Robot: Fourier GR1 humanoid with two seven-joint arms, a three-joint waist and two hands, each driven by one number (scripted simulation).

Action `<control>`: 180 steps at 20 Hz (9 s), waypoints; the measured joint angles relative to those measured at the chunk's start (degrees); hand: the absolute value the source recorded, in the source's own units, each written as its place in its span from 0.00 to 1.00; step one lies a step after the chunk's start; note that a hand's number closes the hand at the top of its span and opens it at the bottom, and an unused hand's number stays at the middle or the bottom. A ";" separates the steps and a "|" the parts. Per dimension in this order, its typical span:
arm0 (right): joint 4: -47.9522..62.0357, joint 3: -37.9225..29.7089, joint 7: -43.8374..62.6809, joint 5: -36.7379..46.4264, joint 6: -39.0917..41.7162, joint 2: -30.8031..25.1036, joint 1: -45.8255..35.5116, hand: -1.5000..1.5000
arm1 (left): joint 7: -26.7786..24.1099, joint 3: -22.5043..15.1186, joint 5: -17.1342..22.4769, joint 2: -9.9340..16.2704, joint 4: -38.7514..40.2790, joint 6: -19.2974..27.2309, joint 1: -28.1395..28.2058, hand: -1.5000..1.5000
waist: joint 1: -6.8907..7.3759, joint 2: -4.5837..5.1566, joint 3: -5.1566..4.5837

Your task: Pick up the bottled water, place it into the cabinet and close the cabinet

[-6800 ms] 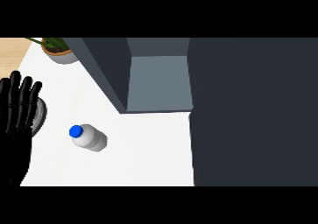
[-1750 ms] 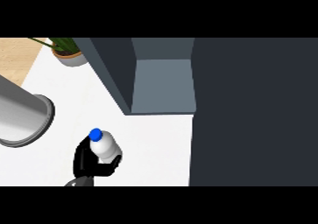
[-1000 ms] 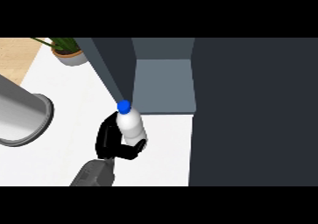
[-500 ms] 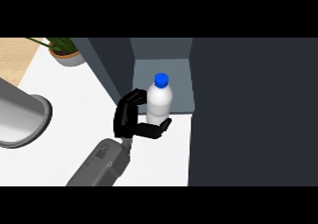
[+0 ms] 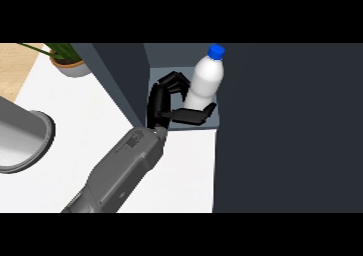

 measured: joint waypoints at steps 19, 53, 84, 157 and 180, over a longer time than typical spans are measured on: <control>1.41 -2.77 -0.29 -2.23 2.48 -0.12 -2.52 0.00 | -3.21 7.47 -0.20 0.82 32.37 4.46 -17.89 1.00 | -1.90 1.15 -0.06; 2.45 -1.46 -2.35 -4.37 6.72 -0.11 0.41 0.00 | -16.46 13.77 0.38 0.64 35.15 -7.38 -25.30 0.00 | -0.61 0.42 -0.07; 0.02 5.59 -0.06 0.07 3.65 -0.75 1.95 0.00 | -10.33 -8.18 5.19 4.71 -21.30 -14.43 16.17 1.00 | 2.75 -0.87 -0.04; -1.70 27.42 15.26 5.75 12.71 -21.44 -29.23 1.00 | -6.48 14.31 25.01 44.51 -60.91 -42.18 61.50 0.00 | 16.22 1.19 -1.66; 0.96 26.96 17.04 0.54 13.53 -19.10 -32.51 1.00 | -6.36 16.69 26.60 45.84 -59.49 -45.23 59.47 0.00 | 18.39 4.09 -1.56</control>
